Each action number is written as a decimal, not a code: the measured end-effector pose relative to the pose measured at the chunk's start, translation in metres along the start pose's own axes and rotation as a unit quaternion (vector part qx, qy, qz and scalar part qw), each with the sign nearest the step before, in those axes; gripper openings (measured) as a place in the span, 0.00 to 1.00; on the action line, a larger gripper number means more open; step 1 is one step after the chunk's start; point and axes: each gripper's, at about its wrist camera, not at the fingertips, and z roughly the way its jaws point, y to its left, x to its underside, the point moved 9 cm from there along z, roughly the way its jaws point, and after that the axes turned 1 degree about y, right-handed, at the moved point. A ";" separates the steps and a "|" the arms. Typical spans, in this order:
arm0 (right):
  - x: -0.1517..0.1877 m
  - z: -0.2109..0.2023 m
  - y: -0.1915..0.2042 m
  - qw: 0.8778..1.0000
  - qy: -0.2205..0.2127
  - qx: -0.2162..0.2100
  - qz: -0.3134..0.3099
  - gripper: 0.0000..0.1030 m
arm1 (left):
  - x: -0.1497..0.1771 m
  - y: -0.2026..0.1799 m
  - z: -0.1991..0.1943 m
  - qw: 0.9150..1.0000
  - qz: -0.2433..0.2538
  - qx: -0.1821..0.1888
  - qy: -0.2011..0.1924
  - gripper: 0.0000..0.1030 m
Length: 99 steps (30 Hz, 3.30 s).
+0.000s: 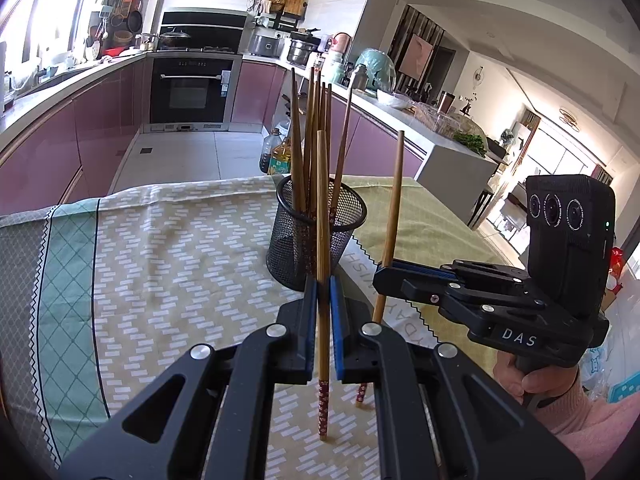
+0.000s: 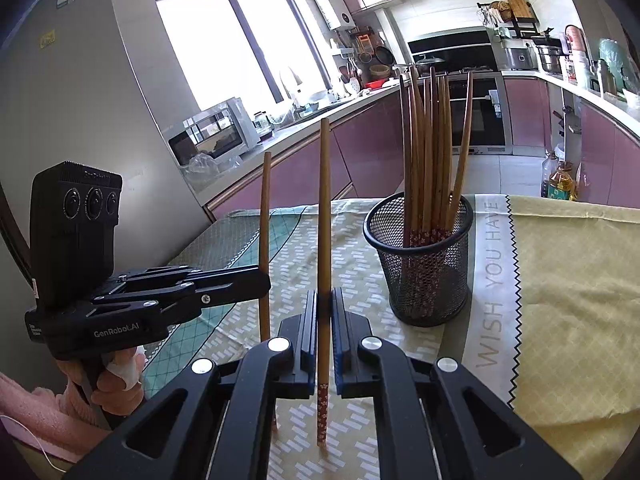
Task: Organize utensils
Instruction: 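Carry both chopsticks upright over the black mesh cup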
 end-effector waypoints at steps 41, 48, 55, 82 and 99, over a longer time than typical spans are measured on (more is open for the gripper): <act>-0.044 -0.025 -0.014 0.999 -0.051 0.019 -0.005 0.06 | -0.040 -0.010 -0.010 0.999 0.012 0.010 -0.038 0.07; -0.047 -0.025 -0.014 0.998 -0.053 0.018 -0.008 0.06 | -0.048 -0.013 -0.012 0.999 0.020 0.008 -0.045 0.07; -0.052 -0.025 -0.015 0.998 -0.058 0.018 -0.011 0.06 | -0.052 -0.018 -0.013 0.998 0.025 0.008 -0.049 0.07; -0.096 -0.041 -0.019 0.994 -0.099 0.028 -0.026 0.06 | -0.099 -0.026 -0.028 0.995 0.039 0.000 -0.093 0.07; -0.117 -0.042 -0.026 0.992 -0.115 0.041 -0.029 0.06 | -0.114 -0.032 -0.032 0.993 0.042 -0.010 -0.113 0.07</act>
